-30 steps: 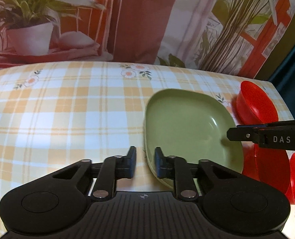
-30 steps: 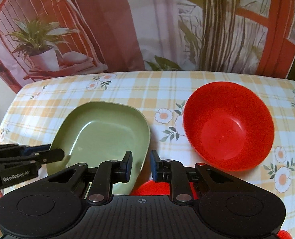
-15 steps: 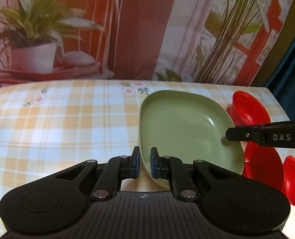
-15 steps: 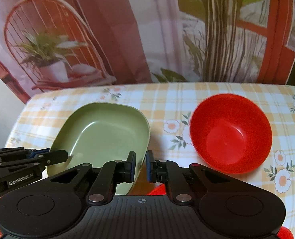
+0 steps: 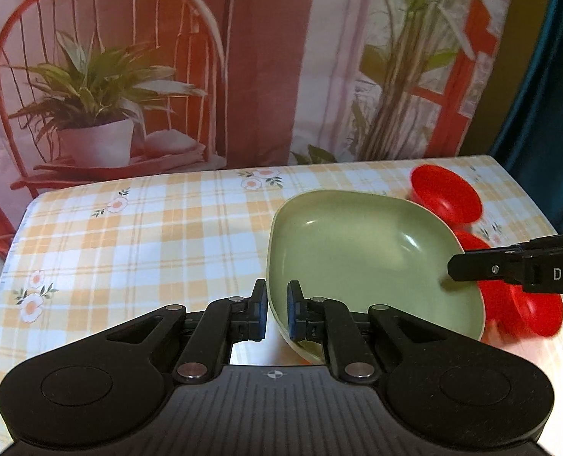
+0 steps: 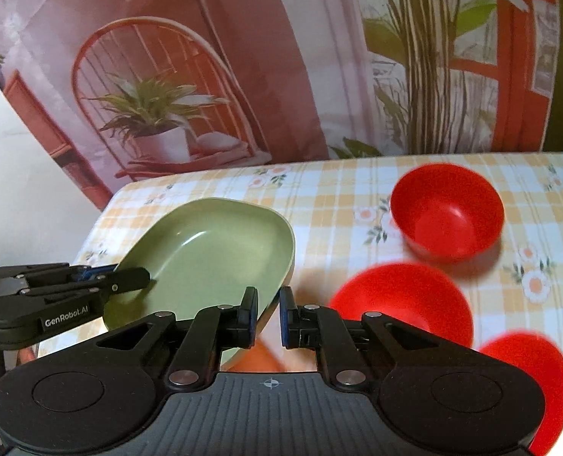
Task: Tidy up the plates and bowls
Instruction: 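Lift the green plate onto the orange plate and open the left gripper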
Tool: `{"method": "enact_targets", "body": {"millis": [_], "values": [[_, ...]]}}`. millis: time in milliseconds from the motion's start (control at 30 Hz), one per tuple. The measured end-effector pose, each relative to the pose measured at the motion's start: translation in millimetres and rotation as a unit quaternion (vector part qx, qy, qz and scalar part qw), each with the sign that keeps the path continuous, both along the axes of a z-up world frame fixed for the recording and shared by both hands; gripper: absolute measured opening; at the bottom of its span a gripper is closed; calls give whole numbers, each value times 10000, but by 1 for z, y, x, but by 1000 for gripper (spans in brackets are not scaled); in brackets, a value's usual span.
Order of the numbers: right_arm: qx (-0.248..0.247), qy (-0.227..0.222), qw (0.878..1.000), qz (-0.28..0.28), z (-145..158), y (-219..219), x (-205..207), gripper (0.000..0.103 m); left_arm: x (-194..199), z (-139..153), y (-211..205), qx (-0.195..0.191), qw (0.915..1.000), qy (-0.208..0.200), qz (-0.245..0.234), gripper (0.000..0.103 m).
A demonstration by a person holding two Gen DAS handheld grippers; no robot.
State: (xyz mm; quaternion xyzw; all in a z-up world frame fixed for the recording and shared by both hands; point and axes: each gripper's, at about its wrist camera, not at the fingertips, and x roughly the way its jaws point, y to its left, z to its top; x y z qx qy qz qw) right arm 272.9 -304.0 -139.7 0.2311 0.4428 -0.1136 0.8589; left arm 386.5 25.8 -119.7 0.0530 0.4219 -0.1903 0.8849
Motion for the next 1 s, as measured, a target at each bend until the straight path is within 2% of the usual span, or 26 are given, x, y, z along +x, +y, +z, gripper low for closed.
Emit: {"method": "enact_targets", "body": {"millis": [367,767,1000], "values": [[321,-3,9994,-158,-14,34,-65,13,-44,-14,-3,260,9992,19,-318,12],[502,203,9983,-217,-37,49,-75,14,-49,-32,-7,520,9981,-39,-337,12],[467,291,9984,-151,-44,51,-74,14,-48,-39,-7,514,9982,-112,-304,12]]}}
